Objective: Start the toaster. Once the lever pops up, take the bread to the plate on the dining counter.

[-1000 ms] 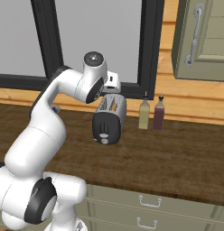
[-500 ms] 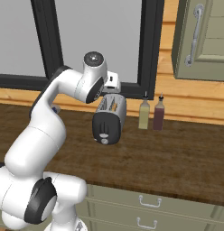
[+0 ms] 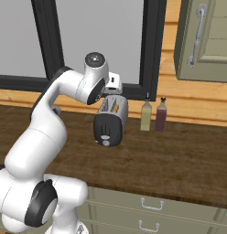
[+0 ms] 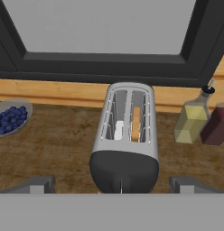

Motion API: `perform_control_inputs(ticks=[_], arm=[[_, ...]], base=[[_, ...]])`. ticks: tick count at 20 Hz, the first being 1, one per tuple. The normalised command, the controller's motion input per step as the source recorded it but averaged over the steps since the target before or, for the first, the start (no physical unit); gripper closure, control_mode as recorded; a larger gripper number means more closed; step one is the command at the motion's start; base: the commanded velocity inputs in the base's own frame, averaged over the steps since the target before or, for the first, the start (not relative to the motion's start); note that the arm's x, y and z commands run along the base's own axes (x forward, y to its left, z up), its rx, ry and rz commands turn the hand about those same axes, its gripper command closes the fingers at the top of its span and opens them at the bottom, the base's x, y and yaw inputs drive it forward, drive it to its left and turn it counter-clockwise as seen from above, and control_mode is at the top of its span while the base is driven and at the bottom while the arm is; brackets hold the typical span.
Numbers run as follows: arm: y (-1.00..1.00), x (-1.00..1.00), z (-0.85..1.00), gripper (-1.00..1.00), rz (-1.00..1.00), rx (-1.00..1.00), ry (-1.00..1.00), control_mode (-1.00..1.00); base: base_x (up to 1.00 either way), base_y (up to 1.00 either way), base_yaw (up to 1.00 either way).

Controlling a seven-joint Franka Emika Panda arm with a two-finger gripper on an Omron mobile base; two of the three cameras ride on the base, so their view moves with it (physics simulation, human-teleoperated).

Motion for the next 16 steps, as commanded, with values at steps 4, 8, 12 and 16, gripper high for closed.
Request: perform_control_inputs(ticks=[4,8,12,16], arm=[[0.0,0.0,0.0,-1.0,0.0,0.0,0.0,-1.0],[0.0,0.0,0.0,-1.0,0.0,0.0,0.0,-1.0],[0.0,0.0,0.0,-1.0,0.0,0.0,0.0,-1.0],[0.0,0.0,0.0,-1.0,0.0,0.0,0.0,-1.0]], base=[[0.0,0.0,0.0],[0.0,0.0,0.0],[0.0,0.0,0.0],[0.0,0.0,0.0]])
